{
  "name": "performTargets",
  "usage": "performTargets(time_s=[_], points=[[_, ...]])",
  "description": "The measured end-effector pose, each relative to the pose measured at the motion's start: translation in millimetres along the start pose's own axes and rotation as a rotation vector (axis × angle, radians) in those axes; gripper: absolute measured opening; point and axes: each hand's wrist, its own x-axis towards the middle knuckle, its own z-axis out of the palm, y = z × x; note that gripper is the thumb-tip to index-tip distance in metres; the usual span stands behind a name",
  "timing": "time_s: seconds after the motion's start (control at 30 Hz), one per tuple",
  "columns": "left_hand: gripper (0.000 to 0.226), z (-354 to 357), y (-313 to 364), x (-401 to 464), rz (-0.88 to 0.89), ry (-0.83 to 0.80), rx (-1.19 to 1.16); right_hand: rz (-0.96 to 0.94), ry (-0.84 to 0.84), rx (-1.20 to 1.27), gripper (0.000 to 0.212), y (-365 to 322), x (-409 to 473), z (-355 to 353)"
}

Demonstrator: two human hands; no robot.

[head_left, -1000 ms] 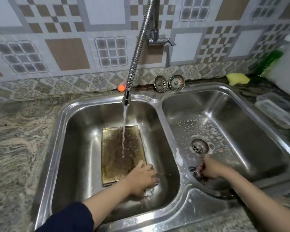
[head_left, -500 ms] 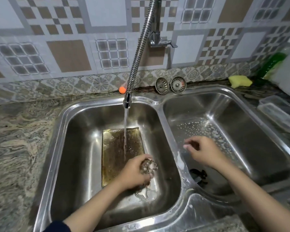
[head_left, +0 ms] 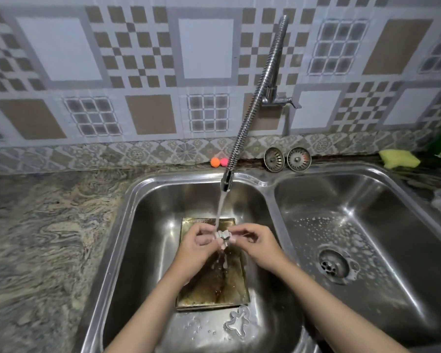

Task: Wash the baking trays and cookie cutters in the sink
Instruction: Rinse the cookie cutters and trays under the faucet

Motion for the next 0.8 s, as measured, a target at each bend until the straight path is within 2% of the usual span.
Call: performTargets(time_s=[0.13,0.4,0.8], points=[[0.012,2,2,3,0.104,0.113,0.000,0.011,0.091,0.074,0.020,2,10,13],[0.015,4,-5,3,0.173,0.301,0.179,0.039,0.143,0.130,0.021,10,15,25],[0.016,-3,0,-12,0.188,0.351,0.063,0.059,0.120,0.159,0.022,8,15,39]])
